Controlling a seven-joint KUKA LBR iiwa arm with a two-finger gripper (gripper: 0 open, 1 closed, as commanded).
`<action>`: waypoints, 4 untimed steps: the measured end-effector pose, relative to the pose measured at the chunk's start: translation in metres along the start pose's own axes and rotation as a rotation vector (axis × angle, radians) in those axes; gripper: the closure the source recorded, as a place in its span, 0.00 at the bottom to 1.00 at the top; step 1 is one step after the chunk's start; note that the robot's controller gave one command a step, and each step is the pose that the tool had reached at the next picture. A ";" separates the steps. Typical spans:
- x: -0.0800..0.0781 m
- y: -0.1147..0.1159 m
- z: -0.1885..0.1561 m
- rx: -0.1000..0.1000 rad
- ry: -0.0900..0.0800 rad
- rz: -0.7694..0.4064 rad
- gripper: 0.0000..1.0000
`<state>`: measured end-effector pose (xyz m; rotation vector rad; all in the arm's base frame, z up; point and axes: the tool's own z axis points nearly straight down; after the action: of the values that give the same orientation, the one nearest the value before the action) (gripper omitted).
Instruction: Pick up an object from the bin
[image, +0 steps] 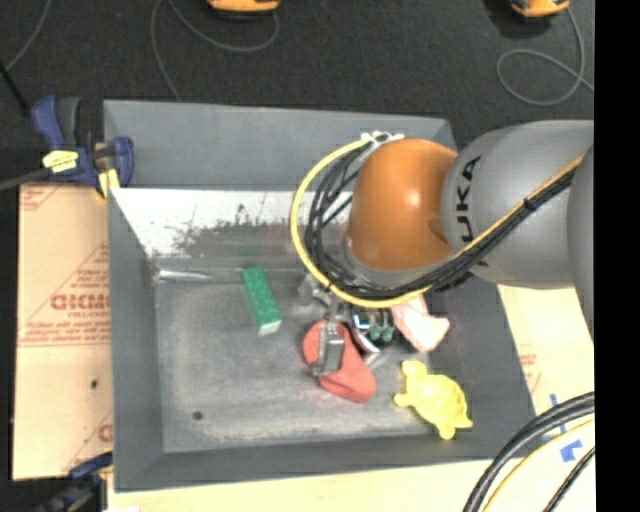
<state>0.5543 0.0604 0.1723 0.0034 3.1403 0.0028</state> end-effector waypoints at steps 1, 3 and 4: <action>0.000 0.000 0.000 0.000 0.000 0.000 0.00; 0.005 -0.046 0.033 0.001 -0.003 -0.294 0.00; -0.004 -0.067 0.066 0.003 -0.008 -0.205 0.00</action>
Offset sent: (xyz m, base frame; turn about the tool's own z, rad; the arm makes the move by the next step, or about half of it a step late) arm -0.0076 -0.0411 -0.0398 -0.3463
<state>0.5582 -0.0068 0.1058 -0.3167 3.1161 -0.0018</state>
